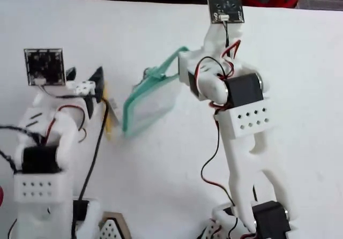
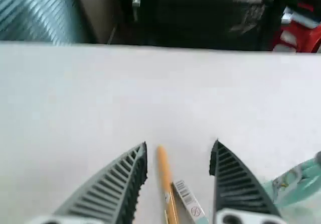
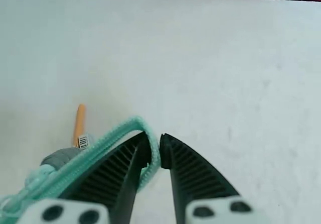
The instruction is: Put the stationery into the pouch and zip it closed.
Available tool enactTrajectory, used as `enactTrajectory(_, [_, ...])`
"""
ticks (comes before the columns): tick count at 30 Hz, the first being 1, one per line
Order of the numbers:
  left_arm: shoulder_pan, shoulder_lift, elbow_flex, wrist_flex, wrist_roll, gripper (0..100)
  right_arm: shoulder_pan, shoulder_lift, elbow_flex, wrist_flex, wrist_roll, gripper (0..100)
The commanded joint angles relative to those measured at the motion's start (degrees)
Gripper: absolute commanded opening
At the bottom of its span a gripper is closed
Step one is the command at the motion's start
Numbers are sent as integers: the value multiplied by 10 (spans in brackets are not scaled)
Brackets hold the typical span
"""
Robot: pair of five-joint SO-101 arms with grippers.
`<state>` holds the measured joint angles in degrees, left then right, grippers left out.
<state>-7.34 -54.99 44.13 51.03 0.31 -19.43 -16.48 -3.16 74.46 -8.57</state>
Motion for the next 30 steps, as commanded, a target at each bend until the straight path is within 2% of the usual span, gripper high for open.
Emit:
enactTrajectory(1, [-10,77,-3,1,-4,207,3,7,3,-2,4,18])
enactTrajectory(8, [2,276,-19,-73,39,204,1,5,57,-57,4,18])
enactTrajectory(14, [43,485,-157,4,138,172,-17,2,72,-73,4,18])
enactTrajectory(18, [67,590,-224,17,200,172,-17,2,73,-73,6,18])
enactTrajectory(23, [65,664,-286,34,213,170,-17,2,73,-73,6,18])
enactTrajectory(30, [53,676,-289,51,216,169,-17,5,73,-74,6,18])
